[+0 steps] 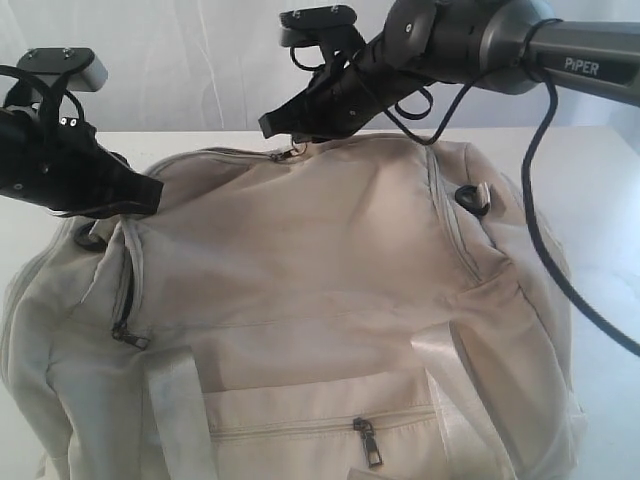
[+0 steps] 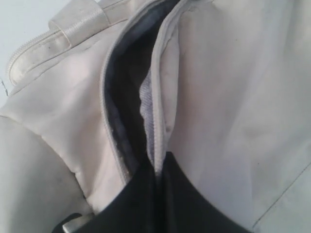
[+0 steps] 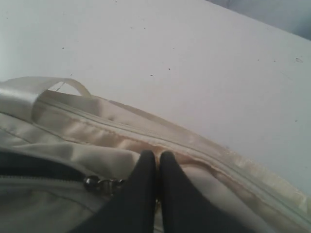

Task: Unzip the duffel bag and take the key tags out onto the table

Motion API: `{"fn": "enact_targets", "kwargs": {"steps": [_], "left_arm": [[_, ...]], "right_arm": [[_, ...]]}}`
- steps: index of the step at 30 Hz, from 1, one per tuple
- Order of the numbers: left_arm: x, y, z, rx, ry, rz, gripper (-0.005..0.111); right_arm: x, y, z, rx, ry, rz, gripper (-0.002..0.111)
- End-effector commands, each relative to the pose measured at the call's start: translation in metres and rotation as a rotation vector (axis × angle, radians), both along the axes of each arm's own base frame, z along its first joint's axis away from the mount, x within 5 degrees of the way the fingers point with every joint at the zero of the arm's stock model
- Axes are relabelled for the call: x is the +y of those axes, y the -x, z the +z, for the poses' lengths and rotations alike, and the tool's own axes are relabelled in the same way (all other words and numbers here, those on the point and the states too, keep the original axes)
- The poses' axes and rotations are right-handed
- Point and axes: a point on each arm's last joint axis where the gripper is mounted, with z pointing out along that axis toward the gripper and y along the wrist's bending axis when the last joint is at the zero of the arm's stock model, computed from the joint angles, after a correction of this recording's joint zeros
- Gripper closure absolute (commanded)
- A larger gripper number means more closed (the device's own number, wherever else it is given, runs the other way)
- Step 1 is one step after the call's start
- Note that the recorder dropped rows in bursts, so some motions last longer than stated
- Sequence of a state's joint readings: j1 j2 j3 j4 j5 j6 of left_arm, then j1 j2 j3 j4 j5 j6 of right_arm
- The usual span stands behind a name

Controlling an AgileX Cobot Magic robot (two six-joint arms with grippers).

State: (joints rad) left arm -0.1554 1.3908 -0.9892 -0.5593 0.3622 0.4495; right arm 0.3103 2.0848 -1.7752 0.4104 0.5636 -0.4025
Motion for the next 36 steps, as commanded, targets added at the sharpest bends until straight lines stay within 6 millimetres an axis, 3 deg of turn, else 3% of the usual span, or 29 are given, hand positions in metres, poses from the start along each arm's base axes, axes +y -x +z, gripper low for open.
{"fn": "enact_targets", "kwargs": {"steps": [1,26,36], "left_arm": [[0.0,0.004,0.002,0.019,0.003,-0.013,0.107],[0.0,0.004,-0.002,0.04,-0.009,-0.027,0.107],[0.0,0.004,-0.003,0.042,-0.016,-0.031,0.107]], "right_arm": [[-0.018,-0.001,0.015,-0.032,0.021,-0.026,0.108],[-0.097,0.029,0.065,0.082,0.272,-0.168,0.108],[-0.128,0.046,0.066,0.254,0.332,-0.22,0.108]]}}
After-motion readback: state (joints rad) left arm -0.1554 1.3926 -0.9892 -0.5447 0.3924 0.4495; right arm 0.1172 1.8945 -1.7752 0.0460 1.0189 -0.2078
